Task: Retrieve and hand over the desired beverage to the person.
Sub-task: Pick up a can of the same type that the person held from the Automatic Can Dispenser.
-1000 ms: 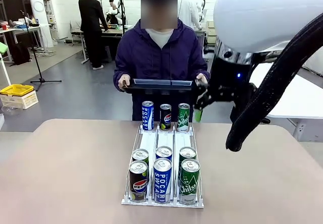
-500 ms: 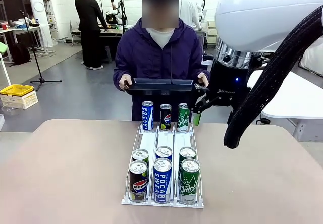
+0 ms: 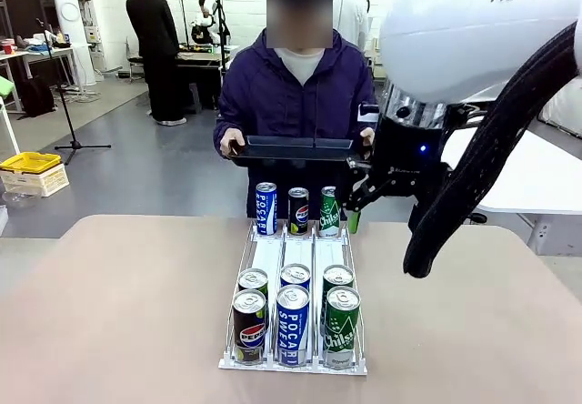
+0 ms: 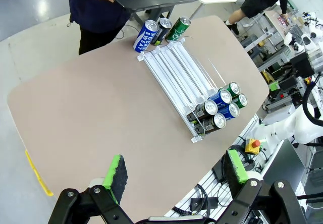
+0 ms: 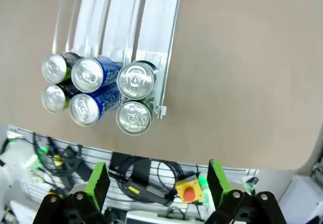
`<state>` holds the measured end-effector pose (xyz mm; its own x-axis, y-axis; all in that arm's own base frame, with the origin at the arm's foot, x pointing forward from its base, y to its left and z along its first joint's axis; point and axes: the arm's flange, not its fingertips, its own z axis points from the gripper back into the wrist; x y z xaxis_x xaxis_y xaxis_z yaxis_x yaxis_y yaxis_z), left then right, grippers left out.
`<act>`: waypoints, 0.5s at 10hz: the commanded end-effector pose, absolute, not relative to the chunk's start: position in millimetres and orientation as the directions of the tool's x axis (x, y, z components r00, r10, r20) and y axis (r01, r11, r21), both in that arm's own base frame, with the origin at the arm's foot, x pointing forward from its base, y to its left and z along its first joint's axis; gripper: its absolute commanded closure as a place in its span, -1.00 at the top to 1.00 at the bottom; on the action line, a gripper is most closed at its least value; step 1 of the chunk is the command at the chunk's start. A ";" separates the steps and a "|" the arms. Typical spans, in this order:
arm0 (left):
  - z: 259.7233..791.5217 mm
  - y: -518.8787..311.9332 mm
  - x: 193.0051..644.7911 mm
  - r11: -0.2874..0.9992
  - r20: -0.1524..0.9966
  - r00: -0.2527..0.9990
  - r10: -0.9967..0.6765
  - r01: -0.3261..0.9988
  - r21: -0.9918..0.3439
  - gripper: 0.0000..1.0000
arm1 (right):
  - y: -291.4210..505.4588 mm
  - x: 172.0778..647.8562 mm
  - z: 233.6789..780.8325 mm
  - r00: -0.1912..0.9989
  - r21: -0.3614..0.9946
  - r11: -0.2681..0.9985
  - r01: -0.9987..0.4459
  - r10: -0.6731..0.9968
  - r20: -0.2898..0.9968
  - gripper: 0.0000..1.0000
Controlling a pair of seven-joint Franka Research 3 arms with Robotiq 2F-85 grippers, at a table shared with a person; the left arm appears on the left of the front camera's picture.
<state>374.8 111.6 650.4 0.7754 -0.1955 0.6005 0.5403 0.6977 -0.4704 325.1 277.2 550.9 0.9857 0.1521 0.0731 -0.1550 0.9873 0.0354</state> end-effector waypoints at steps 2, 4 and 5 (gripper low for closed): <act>651.3 112.5 374.4 0.684 0.613 0.766 -0.196 0.554 -0.474 1.00 | 301.6 315.7 517.2 0.976 -0.033 0.977 -0.209 0.211 0.060 1.00; 651.3 112.5 374.4 0.684 0.613 0.766 -0.196 0.554 -0.474 1.00 | 314.6 307.0 499.8 0.978 -0.035 0.978 -0.204 0.206 0.043 1.00; 651.3 112.5 374.4 0.684 0.613 0.766 -0.196 0.554 -0.474 1.00 | 319.1 304.5 490.1 0.980 -0.047 0.981 -0.190 0.193 0.054 1.00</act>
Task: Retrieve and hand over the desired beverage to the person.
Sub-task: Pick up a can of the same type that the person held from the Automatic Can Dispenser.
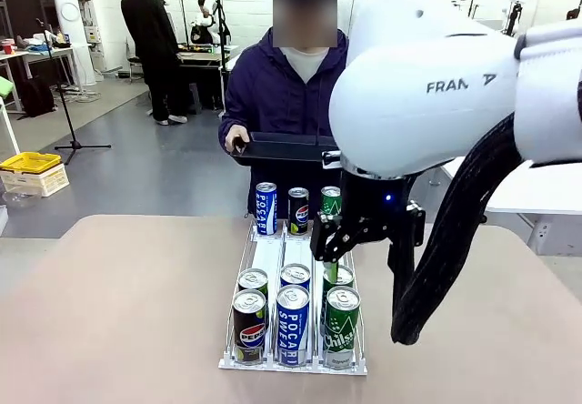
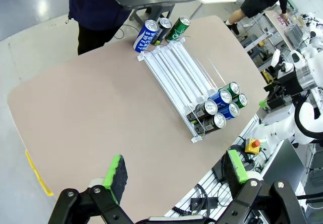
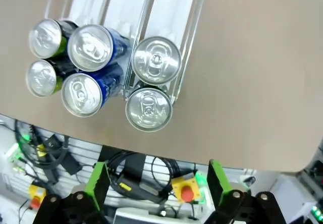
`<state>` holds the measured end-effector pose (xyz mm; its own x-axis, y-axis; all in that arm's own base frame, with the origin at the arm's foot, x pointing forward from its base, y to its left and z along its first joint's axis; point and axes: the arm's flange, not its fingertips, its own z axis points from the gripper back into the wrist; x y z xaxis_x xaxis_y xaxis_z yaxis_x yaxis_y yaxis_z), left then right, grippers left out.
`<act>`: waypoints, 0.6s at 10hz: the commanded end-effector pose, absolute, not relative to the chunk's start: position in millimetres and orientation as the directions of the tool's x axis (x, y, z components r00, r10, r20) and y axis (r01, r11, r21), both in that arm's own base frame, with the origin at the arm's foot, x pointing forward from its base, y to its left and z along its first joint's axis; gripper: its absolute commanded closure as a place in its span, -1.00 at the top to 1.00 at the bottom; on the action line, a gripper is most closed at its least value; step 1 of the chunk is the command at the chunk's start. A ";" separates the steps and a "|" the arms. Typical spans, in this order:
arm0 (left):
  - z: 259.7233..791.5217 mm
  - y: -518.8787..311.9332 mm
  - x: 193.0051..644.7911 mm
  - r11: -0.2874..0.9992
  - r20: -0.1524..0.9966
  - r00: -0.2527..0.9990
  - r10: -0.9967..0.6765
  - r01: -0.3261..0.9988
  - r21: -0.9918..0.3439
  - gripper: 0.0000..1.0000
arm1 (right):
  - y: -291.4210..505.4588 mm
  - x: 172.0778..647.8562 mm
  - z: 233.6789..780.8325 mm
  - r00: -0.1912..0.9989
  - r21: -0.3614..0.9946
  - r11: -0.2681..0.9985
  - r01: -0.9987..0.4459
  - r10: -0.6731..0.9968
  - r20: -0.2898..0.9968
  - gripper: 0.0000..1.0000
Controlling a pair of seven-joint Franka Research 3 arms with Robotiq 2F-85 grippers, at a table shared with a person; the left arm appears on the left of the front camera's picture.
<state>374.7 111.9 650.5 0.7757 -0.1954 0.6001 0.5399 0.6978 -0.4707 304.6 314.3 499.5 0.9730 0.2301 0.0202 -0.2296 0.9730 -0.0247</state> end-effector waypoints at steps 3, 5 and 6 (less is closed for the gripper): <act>651.3 112.5 374.4 0.684 0.613 0.766 -0.196 0.554 -0.474 1.00 | 324.9 304.1 455.6 0.976 -0.022 0.978 -0.208 0.208 0.058 1.00; 651.3 112.5 374.4 0.684 0.613 0.766 -0.196 0.554 -0.474 1.00 | 323.0 313.3 435.7 0.984 -0.016 0.985 -0.170 0.171 0.059 1.00; 651.3 112.5 374.4 0.684 0.613 0.766 -0.196 0.554 -0.474 1.00 | 322.3 315.8 430.1 0.985 -0.016 0.988 -0.155 0.155 0.068 1.00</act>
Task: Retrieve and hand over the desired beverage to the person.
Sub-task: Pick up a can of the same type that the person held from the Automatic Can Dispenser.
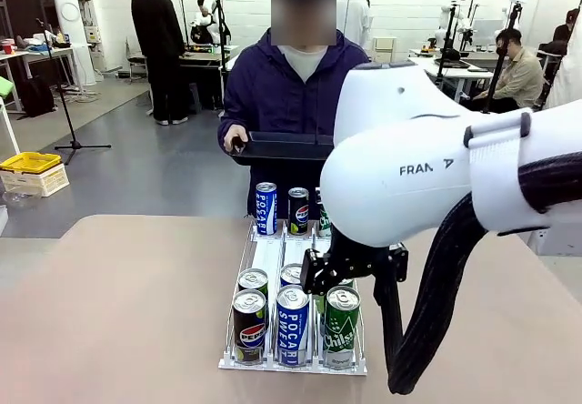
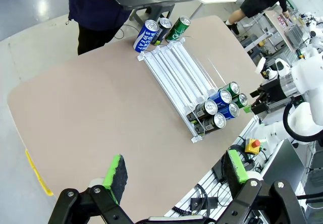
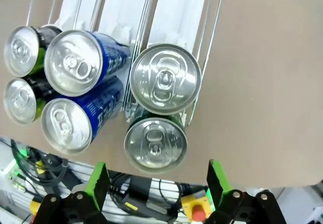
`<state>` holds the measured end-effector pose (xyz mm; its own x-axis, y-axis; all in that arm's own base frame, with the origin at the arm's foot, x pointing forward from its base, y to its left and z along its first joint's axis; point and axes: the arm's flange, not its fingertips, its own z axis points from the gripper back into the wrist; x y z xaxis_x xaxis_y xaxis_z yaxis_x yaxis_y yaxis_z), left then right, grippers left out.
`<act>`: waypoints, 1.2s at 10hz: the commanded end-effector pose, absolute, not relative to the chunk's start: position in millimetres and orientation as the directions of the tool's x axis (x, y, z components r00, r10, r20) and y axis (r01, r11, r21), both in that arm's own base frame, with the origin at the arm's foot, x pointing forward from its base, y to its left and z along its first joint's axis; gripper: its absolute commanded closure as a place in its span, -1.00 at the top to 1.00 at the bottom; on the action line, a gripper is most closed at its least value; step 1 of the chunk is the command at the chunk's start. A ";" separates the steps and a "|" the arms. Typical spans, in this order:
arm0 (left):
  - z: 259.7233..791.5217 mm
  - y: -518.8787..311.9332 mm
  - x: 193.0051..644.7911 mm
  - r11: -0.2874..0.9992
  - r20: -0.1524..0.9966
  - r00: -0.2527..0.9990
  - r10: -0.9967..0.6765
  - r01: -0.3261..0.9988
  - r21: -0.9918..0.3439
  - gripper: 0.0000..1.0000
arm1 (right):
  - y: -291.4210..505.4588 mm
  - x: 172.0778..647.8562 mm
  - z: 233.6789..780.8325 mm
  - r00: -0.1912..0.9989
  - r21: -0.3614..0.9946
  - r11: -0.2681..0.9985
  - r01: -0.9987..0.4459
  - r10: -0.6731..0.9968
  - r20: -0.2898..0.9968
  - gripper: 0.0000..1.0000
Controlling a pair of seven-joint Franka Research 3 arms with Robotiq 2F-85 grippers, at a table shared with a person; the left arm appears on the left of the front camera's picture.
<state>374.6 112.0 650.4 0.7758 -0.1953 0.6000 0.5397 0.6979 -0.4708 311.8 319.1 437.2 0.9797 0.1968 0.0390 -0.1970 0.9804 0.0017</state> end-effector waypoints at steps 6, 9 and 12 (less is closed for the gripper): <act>651.3 112.5 374.4 0.684 0.613 0.766 -0.196 0.554 -0.474 1.00 | 316.1 330.2 420.4 0.985 0.031 0.990 -0.141 0.137 0.105 1.00; 651.3 112.5 374.4 0.684 0.613 0.766 -0.196 0.554 -0.474 1.00 | 313.8 330.5 420.0 0.988 0.015 0.991 -0.133 0.132 0.075 1.00; 651.3 112.5 374.4 0.684 0.613 0.766 -0.196 0.554 -0.474 1.00 | 313.4 331.5 416.5 0.987 0.032 0.987 -0.160 0.159 0.024 -0.12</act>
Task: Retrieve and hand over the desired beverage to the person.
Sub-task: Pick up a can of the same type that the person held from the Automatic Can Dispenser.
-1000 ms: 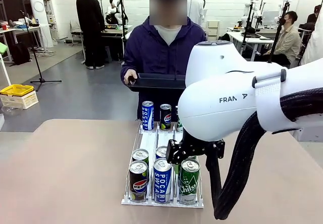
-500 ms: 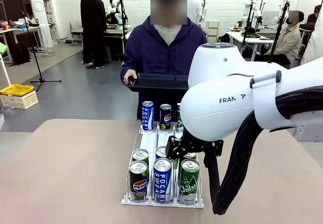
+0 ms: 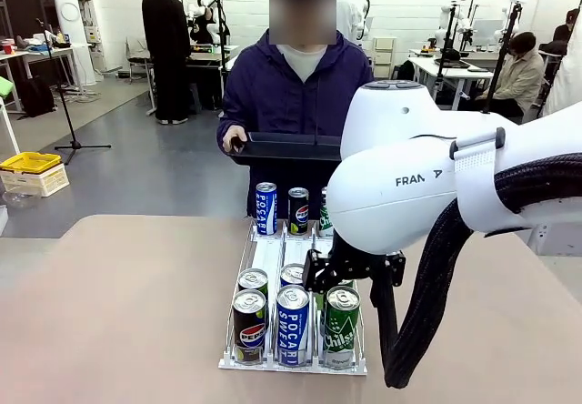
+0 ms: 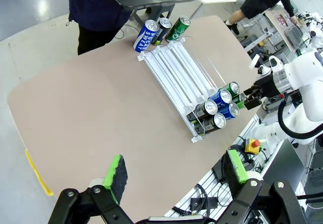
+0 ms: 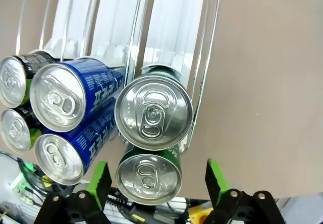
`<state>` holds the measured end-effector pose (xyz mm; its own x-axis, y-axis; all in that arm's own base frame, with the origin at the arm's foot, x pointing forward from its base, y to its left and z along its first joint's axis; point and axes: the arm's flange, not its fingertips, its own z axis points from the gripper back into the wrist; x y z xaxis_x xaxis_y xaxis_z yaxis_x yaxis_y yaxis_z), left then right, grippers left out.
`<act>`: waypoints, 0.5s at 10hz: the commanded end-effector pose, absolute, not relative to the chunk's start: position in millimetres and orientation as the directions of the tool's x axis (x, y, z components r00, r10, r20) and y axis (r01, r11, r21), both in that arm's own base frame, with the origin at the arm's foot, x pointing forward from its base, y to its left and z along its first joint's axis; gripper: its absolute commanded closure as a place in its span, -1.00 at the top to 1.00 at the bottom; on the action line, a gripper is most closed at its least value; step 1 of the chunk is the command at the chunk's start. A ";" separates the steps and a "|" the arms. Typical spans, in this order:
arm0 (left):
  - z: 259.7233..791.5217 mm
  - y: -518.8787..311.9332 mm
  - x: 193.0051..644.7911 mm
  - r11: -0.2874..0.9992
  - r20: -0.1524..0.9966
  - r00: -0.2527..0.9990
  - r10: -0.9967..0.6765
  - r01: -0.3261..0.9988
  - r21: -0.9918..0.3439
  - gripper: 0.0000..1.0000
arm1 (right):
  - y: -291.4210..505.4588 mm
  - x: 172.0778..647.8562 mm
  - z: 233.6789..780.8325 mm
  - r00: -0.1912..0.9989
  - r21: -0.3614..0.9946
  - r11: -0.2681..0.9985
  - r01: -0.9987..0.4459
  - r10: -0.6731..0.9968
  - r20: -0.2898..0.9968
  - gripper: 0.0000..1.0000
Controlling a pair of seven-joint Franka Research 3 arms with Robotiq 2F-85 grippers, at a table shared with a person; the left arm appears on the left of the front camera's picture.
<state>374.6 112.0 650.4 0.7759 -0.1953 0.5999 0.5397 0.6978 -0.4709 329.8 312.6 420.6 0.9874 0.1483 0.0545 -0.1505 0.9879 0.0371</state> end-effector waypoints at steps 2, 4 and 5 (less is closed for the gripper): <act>651.3 112.5 374.4 0.684 0.613 0.766 -0.196 0.554 -0.474 1.00 | 315.2 328.7 419.2 0.987 0.048 0.988 -0.147 0.150 -0.054 -1.00; 651.3 112.5 374.4 0.684 0.613 0.766 -0.196 0.554 -0.474 1.00 | 316.6 327.5 418.8 0.986 0.049 0.987 -0.155 0.158 -0.051 -1.00; 651.3 112.5 374.4 0.684 0.613 0.766 -0.196 0.554 -0.474 1.00 | 316.2 328.7 418.2 0.986 0.051 0.986 -0.156 0.159 -0.057 -0.70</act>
<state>374.6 112.0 650.4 0.7759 -0.1953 0.5999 0.5397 0.6978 -0.4709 327.2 314.6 417.4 0.9884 0.1502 -0.0229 -0.1496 0.9884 0.0267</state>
